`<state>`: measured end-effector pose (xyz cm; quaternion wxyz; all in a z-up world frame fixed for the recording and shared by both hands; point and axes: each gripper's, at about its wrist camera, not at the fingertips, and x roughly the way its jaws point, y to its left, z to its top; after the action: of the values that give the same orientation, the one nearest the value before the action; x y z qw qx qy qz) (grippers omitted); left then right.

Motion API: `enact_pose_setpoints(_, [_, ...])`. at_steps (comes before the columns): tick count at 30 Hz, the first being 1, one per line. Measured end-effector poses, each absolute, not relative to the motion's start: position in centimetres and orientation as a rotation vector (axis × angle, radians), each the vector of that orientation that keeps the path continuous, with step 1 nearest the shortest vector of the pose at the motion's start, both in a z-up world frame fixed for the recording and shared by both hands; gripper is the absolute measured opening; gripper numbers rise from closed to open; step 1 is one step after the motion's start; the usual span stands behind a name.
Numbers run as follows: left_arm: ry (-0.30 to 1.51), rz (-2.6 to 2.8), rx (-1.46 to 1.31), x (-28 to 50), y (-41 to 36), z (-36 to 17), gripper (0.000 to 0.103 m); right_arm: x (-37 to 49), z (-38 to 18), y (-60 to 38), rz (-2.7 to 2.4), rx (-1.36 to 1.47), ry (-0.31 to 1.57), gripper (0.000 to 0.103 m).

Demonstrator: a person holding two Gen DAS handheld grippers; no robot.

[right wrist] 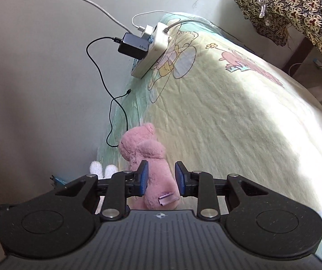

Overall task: Organize objects
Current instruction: 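Grasp the pink teddy bear with the right gripper and lift it, then carry the pink teddy bear over the red box with the right gripper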

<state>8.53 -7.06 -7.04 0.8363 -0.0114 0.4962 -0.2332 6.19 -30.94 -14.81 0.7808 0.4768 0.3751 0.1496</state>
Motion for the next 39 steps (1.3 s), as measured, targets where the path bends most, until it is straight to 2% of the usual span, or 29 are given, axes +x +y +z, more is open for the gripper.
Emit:
enact_pose_setpoints(7, [1.111, -0.478, -0.095, 11.5, -6.4, -8.9, 0.096, 9.6, -15.7, -29.8, 0.382, 1.016, 0.867, 0.035])
enact_pose_setpoints(21, [1.108, -0.516, -0.094, 13.6, -6.8, -9.7, 0.097, 12.6, -16.5, -27.1, 0.528, 1.024, 0.886, 0.032])
enact_pose_setpoints(25, [1.111, -0.517, -0.102, 13.6, -6.4, -9.6, 0.091, 12.1, -16.6, -27.4, 0.530, 1.054, 0.897, 0.031])
enact_pose_setpoints(39, [1.113, -0.543, -0.090, 7.8, -5.1, -8.4, 0.091, 5.6, -15.0, -26.1, 0.537, 1.034, 0.934, 0.030])
